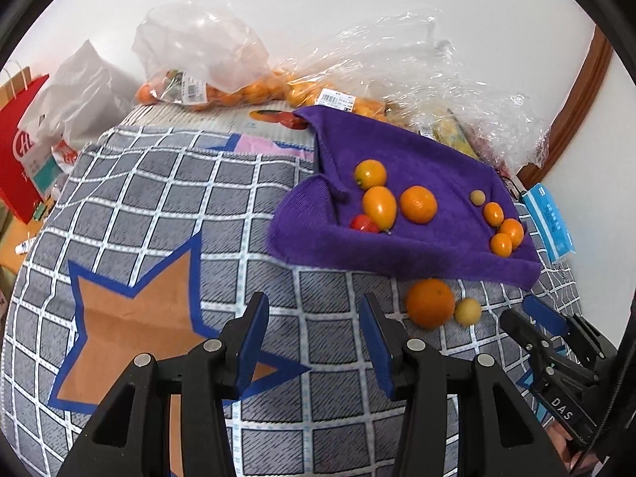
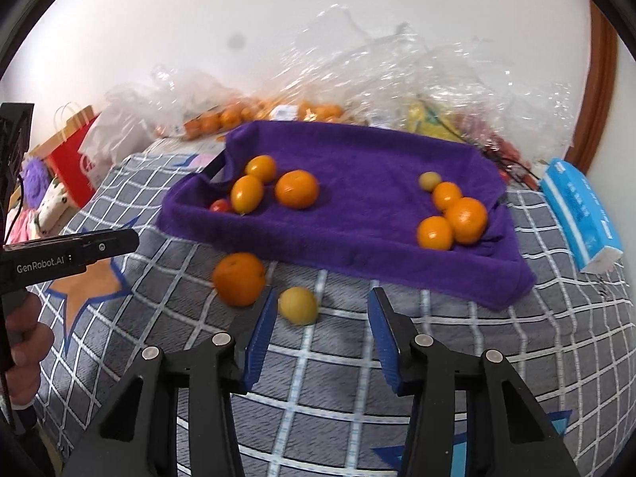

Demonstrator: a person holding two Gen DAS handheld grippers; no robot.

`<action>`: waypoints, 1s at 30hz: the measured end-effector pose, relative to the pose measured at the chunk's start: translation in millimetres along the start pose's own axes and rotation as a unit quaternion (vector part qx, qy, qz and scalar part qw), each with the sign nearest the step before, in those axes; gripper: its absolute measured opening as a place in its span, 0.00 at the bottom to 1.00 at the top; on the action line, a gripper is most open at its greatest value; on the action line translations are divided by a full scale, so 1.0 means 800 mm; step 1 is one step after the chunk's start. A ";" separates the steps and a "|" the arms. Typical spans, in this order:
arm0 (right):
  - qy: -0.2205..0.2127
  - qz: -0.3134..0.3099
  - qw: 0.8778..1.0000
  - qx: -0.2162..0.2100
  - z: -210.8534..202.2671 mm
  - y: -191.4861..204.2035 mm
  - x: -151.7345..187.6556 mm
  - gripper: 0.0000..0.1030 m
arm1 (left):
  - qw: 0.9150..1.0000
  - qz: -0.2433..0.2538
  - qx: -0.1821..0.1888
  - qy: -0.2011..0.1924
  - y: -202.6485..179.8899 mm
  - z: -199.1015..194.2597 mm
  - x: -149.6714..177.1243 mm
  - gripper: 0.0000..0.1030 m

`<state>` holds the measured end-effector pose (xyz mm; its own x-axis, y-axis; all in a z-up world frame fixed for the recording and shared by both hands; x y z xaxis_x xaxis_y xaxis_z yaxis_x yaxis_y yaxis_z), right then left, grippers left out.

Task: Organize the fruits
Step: 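Grasp the small yellow fruit with the right gripper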

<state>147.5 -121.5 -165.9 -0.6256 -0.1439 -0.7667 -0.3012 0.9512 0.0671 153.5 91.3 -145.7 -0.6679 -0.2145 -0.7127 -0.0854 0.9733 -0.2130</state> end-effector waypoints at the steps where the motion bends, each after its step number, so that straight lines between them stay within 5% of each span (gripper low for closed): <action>1: 0.004 -0.003 1.000 0.000 0.004 0.004 0.003 0.42 | 1.000 -0.002 0.000 0.001 0.003 0.000 0.002 0.44; 20: 0.048 -0.007 0.999 -0.004 0.058 0.016 0.017 0.36 | 0.999 0.001 0.028 0.024 0.015 0.025 0.016 0.43; 23: 0.052 -0.006 0.999 -0.005 0.063 0.015 0.019 0.28 | 0.999 0.000 0.030 0.026 0.015 0.028 0.016 0.43; 30: 0.033 0.001 0.999 0.001 0.046 0.003 0.016 0.28 | 0.999 0.006 0.034 0.026 0.006 0.027 0.016 0.43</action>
Point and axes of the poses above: each gripper's, at about its wrist camera, not at the fingertips, and z roughly the way its jaws point, y to its left, x to its underside, the point moved 1 cm from there along z, roughly the way its jaws point, and after that the axes turned 11 degrees about -y, right-handed, at the moved point
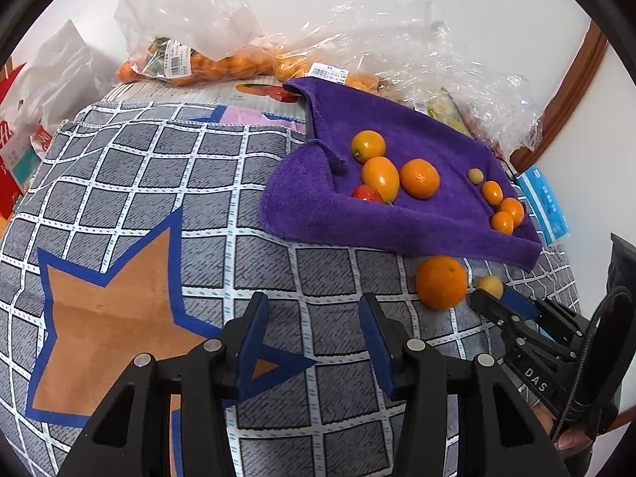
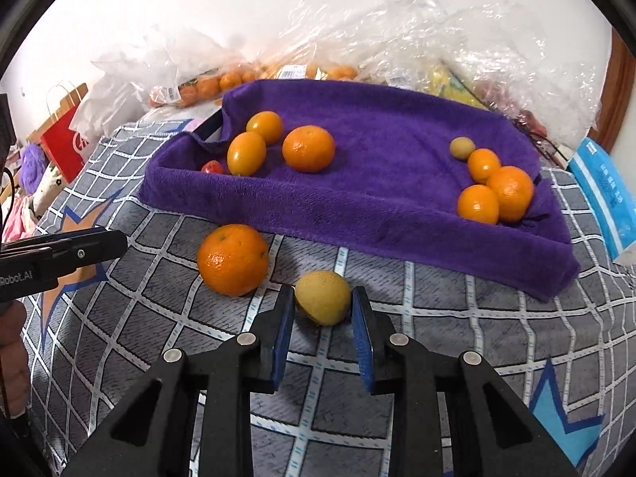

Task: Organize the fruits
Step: 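Grasp the small yellow fruit with the right gripper, then grasp the last loose orange with the left gripper while the right gripper holds the yellow fruit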

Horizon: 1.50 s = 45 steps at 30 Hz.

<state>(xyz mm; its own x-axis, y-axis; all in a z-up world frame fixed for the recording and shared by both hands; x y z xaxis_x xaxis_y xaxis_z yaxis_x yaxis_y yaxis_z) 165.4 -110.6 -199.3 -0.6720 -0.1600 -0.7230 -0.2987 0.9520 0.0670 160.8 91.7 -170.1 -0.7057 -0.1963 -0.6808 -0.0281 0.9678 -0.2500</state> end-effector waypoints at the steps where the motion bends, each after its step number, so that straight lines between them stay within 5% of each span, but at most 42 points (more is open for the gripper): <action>1: -0.004 0.003 1.000 0.002 -0.004 -0.004 0.000 0.28 | 1.000 0.002 0.001 0.000 -0.003 0.000 0.000 0.43; 24: -0.031 0.045 0.998 0.043 -0.050 -0.095 0.023 0.28 | 0.997 0.065 0.031 0.036 -0.112 0.027 0.005 0.47; 45: -0.024 0.067 0.996 0.048 -0.045 -0.124 0.031 0.28 | 0.996 0.075 0.000 0.049 -0.134 0.069 0.006 0.43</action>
Point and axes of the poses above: each gripper's, at about its wrist camera, not at the fingertips, and z roughly the way its jaws point, y to its left, x to its underside, the point moved 1 cm from there along z, roughly the way its jaws point, and after that the axes turned 11 degrees about -y, right-handed, at the moved point
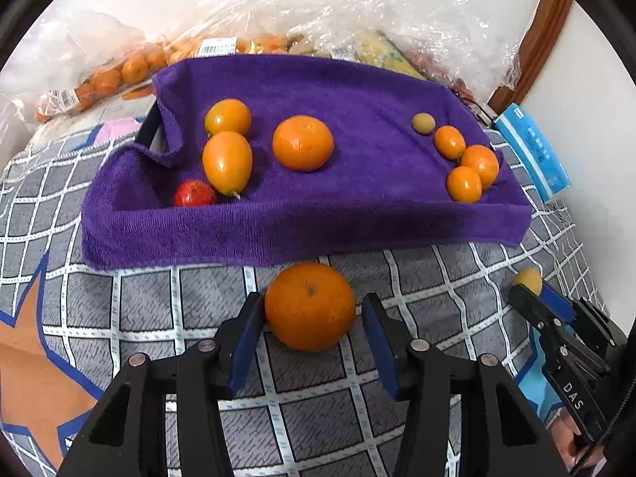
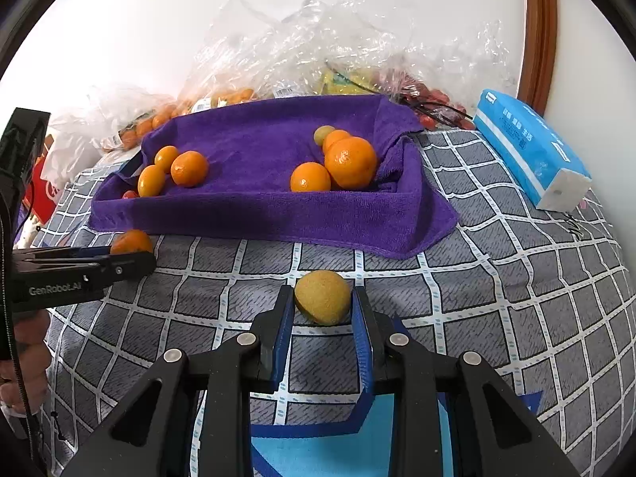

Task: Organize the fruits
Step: 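Grasp the last loose orange with the left gripper while the right gripper holds the yellow fruit, then carry the yellow fruit and orange over the towel and lower them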

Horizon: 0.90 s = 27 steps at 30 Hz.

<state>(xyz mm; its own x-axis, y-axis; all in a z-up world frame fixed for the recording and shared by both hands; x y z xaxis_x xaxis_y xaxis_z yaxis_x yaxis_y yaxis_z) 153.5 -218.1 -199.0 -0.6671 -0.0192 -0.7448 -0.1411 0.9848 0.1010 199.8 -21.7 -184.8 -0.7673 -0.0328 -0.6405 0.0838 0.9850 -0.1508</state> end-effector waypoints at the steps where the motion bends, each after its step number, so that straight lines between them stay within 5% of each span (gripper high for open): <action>1: 0.000 0.000 1.000 0.000 0.000 0.000 0.000 0.28 | 1.000 0.001 -0.001 0.000 0.000 0.001 0.000 0.39; 27: -0.056 -0.013 0.998 0.009 -0.066 0.031 -0.070 0.28 | 0.998 -0.012 0.012 -0.061 0.010 -0.098 -0.033 0.39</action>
Point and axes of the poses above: each gripper's, at about its wrist camera, not at the fingertips, and z roughly the way its jaws point, y to its left, x to its underside, the point moved 1 cm from there along z, roughly the way its jaws point, and after that the axes turned 11 degrees about -y, right-handed, at the moved point
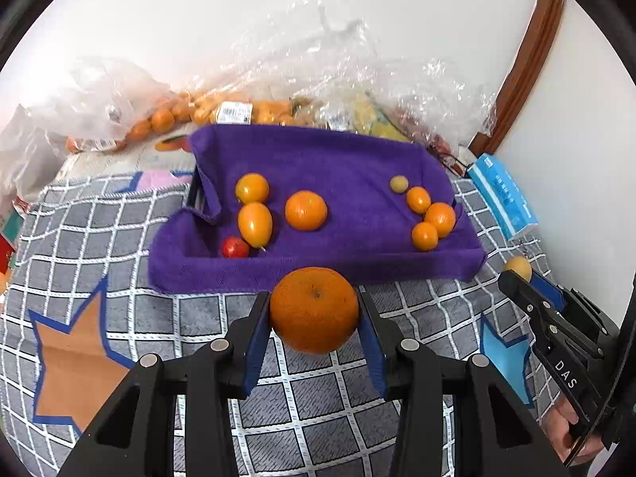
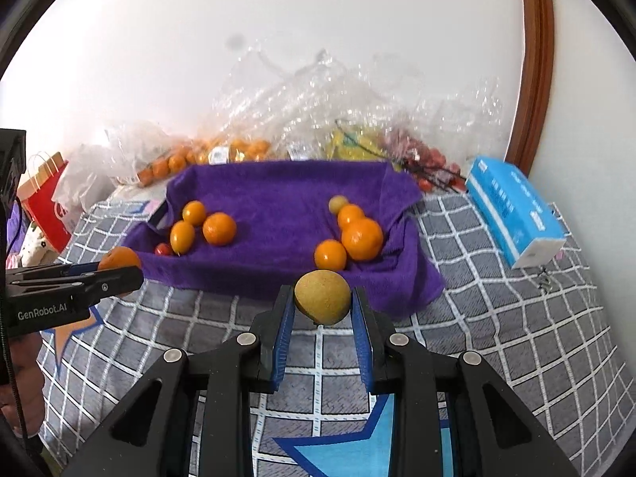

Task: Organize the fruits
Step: 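Carry the yellow fruit and orange over the towel and lower them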

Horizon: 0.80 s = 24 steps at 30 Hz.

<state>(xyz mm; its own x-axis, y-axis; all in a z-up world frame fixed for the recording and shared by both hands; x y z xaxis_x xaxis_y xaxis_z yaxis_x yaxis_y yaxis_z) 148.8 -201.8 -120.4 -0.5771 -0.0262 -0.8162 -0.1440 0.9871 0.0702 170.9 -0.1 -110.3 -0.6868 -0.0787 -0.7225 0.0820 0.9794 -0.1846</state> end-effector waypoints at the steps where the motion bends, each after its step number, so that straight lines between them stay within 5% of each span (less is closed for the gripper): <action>1: -0.002 0.000 1.000 0.001 -0.001 0.001 -0.003 0.28 | 1.000 0.000 0.000 -0.003 0.000 -0.004 -0.002 0.39; 24: -0.034 0.006 0.999 0.009 0.006 0.004 -0.074 0.28 | 0.999 0.001 0.004 -0.037 0.003 -0.015 -0.064 0.39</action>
<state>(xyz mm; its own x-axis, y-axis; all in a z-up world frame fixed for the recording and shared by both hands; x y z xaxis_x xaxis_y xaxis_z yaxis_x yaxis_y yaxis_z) 186.3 -196.7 -74.7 -0.5227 -0.0051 -0.8525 -0.1227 0.9900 0.0693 197.3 8.3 -65.4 -0.6319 -0.0911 -0.7696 0.0892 0.9779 -0.1890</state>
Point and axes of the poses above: each gripper's, at about its wrist camera, not at the fingertips, and z roughly the way its jaws point, y to its left, x to its underside, the point moved 1 cm from there along z, roughly the way its jaws point, and after that the axes turned 11 degrees about -y, right-handed, at the moved point
